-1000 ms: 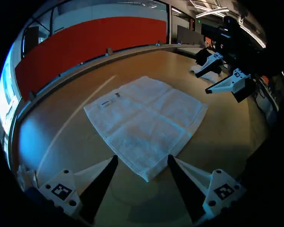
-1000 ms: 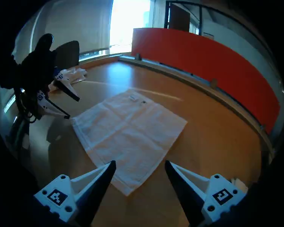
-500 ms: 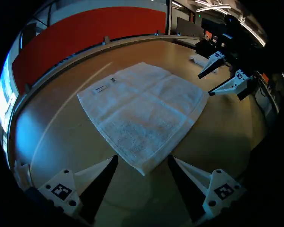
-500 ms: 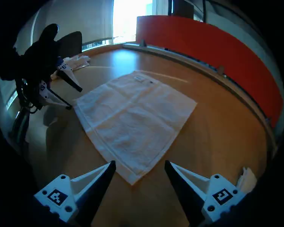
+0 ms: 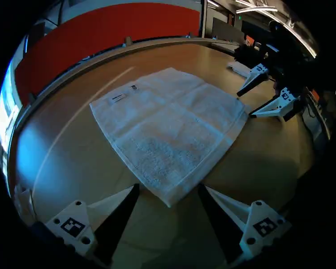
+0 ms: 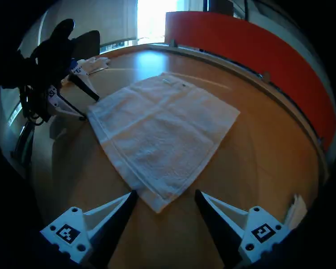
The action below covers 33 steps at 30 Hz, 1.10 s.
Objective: Fold towel
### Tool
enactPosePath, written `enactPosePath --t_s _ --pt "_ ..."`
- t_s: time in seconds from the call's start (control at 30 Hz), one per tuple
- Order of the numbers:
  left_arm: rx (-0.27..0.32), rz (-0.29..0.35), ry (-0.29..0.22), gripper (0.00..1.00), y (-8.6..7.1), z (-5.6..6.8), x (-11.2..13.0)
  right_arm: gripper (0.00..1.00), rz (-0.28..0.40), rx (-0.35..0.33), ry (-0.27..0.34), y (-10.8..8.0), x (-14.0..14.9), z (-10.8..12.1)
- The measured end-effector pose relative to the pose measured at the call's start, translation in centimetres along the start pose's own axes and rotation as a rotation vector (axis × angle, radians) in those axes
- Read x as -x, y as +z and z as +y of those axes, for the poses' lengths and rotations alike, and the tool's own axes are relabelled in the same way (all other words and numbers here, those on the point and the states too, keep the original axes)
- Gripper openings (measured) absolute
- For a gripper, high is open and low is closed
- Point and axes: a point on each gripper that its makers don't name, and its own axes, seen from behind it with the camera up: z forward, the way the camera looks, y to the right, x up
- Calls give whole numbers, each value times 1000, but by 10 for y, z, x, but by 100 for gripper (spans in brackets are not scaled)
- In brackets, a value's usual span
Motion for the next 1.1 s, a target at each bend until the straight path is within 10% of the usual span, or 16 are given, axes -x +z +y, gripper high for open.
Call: enactPosePath --t_s 0.33,0.87,1.0,1.1 --pt "-23 -2 -8 91 1 -2 0 84 5 -29 5 0 0 -4" --pt "-57 -20 -52 51 0 0 0 28 9 -17 34 4 -4 -8" --pt "-85 -29 -69 23 0 -6 -1 24 11 -30 30 3 -5 -15" --pt "-92 -34 -83 20 -1 -7 -1 23 16 -34 31 3 -8 -18"
